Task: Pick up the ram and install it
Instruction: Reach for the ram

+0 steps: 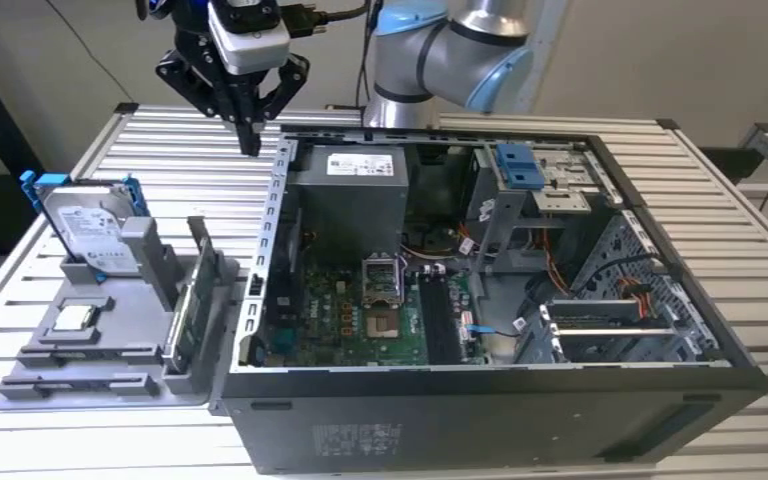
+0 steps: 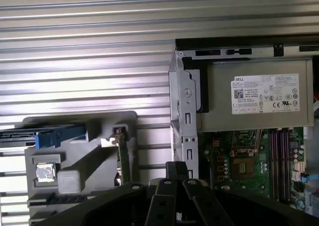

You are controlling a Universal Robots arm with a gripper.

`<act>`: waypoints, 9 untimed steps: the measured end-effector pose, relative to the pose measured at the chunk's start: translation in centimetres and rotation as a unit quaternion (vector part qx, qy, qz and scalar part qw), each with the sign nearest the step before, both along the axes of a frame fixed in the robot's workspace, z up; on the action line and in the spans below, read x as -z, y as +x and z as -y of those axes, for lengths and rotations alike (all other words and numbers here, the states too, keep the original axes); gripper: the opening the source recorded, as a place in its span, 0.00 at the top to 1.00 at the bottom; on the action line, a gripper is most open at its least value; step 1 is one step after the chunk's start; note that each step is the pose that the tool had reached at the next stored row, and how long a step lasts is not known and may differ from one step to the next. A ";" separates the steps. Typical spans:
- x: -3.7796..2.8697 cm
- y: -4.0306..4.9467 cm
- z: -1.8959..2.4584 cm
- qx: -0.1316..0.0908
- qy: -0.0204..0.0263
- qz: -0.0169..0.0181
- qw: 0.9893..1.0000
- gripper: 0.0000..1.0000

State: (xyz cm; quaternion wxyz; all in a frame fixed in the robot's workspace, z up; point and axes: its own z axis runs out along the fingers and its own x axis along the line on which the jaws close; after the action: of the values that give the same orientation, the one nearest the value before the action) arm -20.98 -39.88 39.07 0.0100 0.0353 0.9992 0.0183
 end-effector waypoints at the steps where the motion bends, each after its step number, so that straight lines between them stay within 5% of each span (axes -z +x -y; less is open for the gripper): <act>1: 0.00 -0.11 0.00 0.000 0.000 0.000 1.000 0.89; 9: 0.03 -0.97 0.00 0.000 0.000 0.000 1.000 0.89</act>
State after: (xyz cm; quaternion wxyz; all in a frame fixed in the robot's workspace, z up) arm -21.96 -39.88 39.03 0.0100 0.0354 0.9992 0.0183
